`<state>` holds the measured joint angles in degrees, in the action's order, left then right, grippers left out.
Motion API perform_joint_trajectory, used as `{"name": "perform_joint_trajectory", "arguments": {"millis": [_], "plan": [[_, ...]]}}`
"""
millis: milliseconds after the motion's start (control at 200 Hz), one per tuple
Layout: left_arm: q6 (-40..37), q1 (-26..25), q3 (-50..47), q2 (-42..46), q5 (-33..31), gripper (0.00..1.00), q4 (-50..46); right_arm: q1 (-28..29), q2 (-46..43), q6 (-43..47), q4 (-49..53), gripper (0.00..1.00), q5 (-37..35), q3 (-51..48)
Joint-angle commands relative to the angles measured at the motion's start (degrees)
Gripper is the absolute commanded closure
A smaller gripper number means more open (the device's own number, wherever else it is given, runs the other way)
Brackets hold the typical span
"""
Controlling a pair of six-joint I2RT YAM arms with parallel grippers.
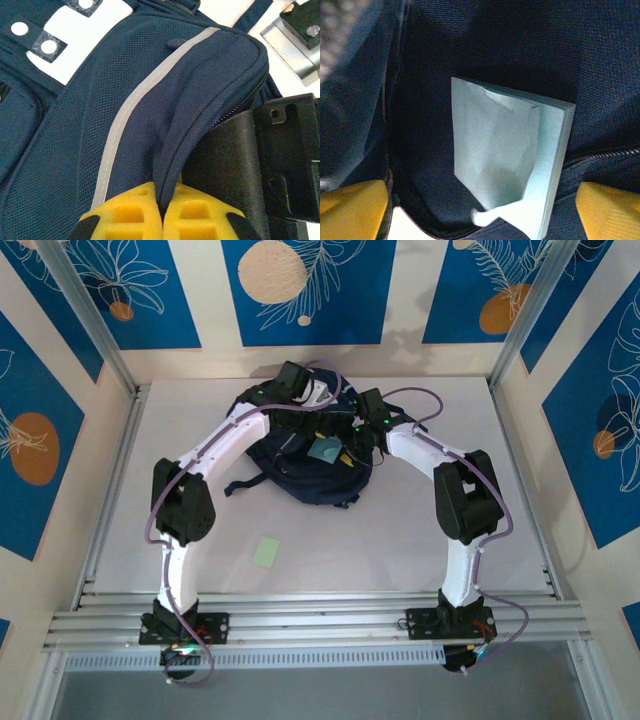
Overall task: Pack the student bag
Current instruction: Place the personal item in the student bag.
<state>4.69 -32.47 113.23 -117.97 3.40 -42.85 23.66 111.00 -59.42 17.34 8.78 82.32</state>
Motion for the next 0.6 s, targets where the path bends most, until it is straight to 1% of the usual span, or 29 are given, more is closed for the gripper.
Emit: {"name": "perform_joint_trajectory", "arguments": {"millis": [0, 25, 135, 180, 210, 290, 355, 445, 595], "plan": [[2.2, -0.4, 2.2, 0.6, 4.6, 1.00, 0.9, 0.9, -3.3, -0.3, -5.8, 0.13, 3.9, -3.6], [2.3, -0.5, 2.2, 0.6, 5.0, 1.00, 0.8, 0.9, -3.1, -0.7, -7.0, 0.19, 4.2, -4.3], [2.9, -0.4, 2.0, 0.7, 6.2, 1.00, 0.4, 1.1, -1.6, -2.8, -10.9, 0.51, 6.1, -5.6], [3.1, -0.5, 1.8, 0.8, 6.7, 1.00, 0.2, 1.3, -0.7, -3.4, -12.2, 0.59, 6.6, -5.4], [3.3, -0.4, 1.7, 0.8, 7.1, 1.00, 0.2, 1.5, 0.0, -3.5, -12.7, 0.62, 6.9, -4.8], [3.8, -0.4, 0.7, 1.1, 7.8, 1.00, 0.8, 2.1, 1.8, -3.7, -13.1, 0.65, 7.4, -2.4], [4.0, -0.5, 0.3, 1.1, 7.8, 1.00, 1.0, 2.5, 2.8, -3.3, -13.3, 0.65, 7.9, -0.5], [4.2, -0.4, 0.1, 1.1, 6.8, 1.00, 0.7, 2.3, 3.6, -1.9, -10.8, 0.64, 8.3, 1.6], [4.4, -0.1, -0.5, 1.7, 4.2, 1.00, 0.0, 0.7, 0.3, -0.2, -10.9, 0.60, 8.6, -2.6]]}}
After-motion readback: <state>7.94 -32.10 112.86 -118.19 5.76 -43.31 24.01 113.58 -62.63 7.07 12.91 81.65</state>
